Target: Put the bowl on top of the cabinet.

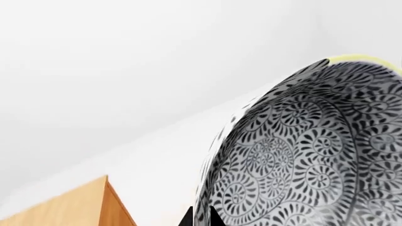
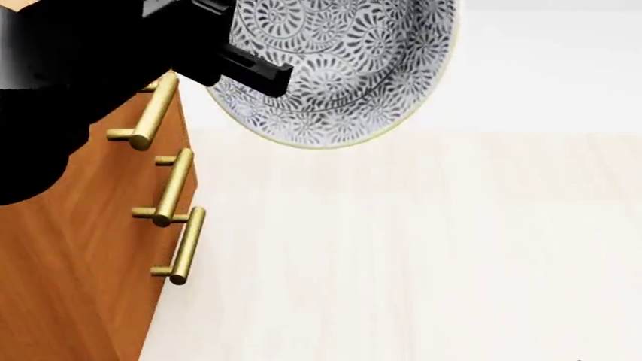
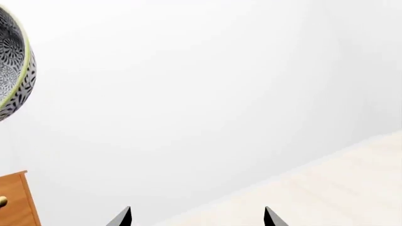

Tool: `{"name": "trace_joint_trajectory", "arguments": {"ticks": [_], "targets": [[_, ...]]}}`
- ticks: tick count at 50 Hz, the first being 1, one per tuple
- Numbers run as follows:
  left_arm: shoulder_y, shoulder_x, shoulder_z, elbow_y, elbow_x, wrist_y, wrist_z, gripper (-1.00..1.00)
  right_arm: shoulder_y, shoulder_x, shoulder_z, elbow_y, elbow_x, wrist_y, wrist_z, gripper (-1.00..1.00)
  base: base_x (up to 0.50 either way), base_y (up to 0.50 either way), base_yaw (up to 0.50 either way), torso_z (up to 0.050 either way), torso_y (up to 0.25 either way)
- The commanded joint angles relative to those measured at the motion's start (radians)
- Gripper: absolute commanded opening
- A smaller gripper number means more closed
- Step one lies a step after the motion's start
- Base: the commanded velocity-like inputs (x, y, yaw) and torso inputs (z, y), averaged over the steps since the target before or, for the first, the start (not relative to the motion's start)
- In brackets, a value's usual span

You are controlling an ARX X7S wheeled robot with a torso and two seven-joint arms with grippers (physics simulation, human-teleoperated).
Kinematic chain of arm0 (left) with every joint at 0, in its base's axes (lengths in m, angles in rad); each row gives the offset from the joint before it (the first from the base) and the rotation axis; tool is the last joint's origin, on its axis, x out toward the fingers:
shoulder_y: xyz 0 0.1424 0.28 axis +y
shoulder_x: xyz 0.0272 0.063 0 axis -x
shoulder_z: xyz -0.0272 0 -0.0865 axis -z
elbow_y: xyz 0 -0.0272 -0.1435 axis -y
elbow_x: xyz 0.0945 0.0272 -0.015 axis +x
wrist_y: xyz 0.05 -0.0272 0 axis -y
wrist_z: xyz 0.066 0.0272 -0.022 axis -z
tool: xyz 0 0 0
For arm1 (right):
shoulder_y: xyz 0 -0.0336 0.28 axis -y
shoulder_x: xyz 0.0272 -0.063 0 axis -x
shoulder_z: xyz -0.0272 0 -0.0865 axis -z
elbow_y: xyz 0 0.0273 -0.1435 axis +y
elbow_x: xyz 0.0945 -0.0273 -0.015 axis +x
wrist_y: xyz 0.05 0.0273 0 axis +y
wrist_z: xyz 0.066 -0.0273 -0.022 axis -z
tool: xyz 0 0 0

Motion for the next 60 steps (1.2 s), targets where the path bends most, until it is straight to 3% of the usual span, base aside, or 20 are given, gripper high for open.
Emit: {"name": "trace_joint_trajectory", "arguments": {"ticks": [1, 13, 20, 25, 29, 48, 60], "targets": [[-0.085, 0.013, -0.112, -0.154, -0.055, 0.016, -0.087, -1.00, 0.003, -0.011, 0.005, 0.008, -0.009, 0.008, -0.004, 1.00, 0.00, 0.00, 0.00, 0.000, 0.000], [-0.171, 0.003, -0.260, -0.424, -0.040, 0.149, -0.153, -1.00, 0.005, -0.016, 0.009, 0.007, -0.008, 0.020, -0.010, 1.00, 0.00, 0.00, 0.00, 0.001, 0.000], [-0.197, -0.008, -0.264, -0.465, -0.047, 0.153, -0.156, -1.00, 0.002, -0.018, 0.015, 0.005, -0.011, 0.022, -0.011, 1.00, 0.00, 0.00, 0.00, 0.000, 0.001], [-0.282, -0.007, -0.385, -0.692, -0.070, 0.185, -0.265, -1.00, -0.001, -0.019, 0.018, 0.000, -0.020, 0.024, -0.008, 1.00, 0.00, 0.00, 0.00, 0.000, 0.000], [-0.282, -0.013, -0.394, -0.693, -0.088, 0.172, -0.277, -1.00, -0.003, -0.020, 0.022, -0.001, -0.018, 0.023, -0.011, 1.00, 0.00, 0.00, 0.00, 0.000, 0.000], [-0.374, -0.088, -0.462, -0.996, -0.100, 0.232, -0.265, -1.00, -0.003, -0.027, 0.030, -0.001, -0.023, 0.037, -0.015, 1.00, 0.00, 0.00, 0.00, 0.000, 0.001], [-0.587, -0.119, -0.445, -1.344, -0.028, 0.365, -0.174, -1.00, -0.010, -0.036, 0.042, -0.005, -0.055, 0.055, 0.017, 1.00, 0.00, 0.00, 0.00, 0.000, 0.001]]}}
